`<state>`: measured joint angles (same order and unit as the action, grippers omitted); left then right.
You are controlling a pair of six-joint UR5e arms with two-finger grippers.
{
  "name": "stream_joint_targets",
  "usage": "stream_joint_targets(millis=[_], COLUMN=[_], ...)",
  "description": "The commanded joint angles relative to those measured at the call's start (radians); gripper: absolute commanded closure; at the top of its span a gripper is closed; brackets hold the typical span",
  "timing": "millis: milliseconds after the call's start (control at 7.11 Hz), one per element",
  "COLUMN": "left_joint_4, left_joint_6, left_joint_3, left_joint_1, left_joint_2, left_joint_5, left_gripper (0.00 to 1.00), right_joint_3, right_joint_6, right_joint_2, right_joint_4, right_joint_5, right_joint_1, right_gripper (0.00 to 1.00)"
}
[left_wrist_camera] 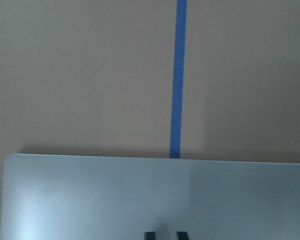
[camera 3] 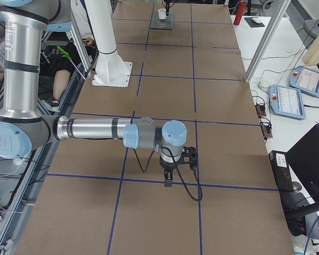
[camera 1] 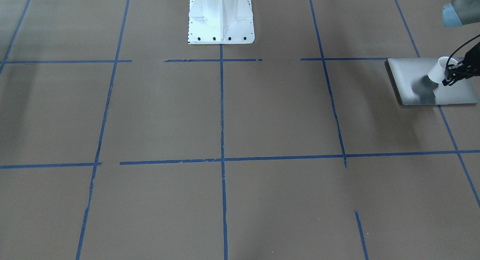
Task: Place cup on laptop
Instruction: 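Lower the cup onto the silver laptop and release it with the left gripper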
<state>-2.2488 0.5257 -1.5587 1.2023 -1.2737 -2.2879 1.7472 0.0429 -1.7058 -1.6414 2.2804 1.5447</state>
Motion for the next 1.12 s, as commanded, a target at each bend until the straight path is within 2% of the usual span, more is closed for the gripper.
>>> stream_joint_targets(millis=[0, 141, 422, 562, 703, 844, 984], left_joint_4=[-0.003, -0.003, 0.006, 0.012, 0.023, 0.119, 0.281], left_joint_6=[0.000, 0.000, -0.009, -0.039, -0.135, -0.226, -0.403], left_joint_3=[0.008, 0.008, -0.020, -0.050, -0.052, -0.075, -0.125], left_joint_1=[-0.018, -0.018, -0.009, -0.003, 0.052, 0.119, 0.214], left_joint_2=[-0.001, -0.001, -0.001, 0.000, -0.001, -0.010, -0.012], left_joint_5=[0.004, 0.011, -0.007, -0.077, -0.102, -0.104, -0.104], left_gripper=[0.52, 0.01, 0.00, 0.00, 0.00, 0.00, 0.00], right_joint_3=[0.000, 0.000, 0.000, 0.000, 0.000, 0.000, 0.000], right_joint_6=[0.000, 0.000, 0.000, 0.000, 0.002, 0.000, 0.000], right_joint_2=[0.000, 0.000, 0.000, 0.000, 0.000, 0.000, 0.000], right_joint_4=[0.000, 0.000, 0.000, 0.000, 0.000, 0.000, 0.000], right_joint_5=[-0.001, 0.001, 0.001, -0.001, -0.001, -0.001, -0.001], right_joint_1=[0.000, 0.000, 0.000, 0.000, 0.000, 0.000, 0.000], right_gripper=[0.00, 0.00, 0.00, 0.00, 0.00, 0.00, 0.00])
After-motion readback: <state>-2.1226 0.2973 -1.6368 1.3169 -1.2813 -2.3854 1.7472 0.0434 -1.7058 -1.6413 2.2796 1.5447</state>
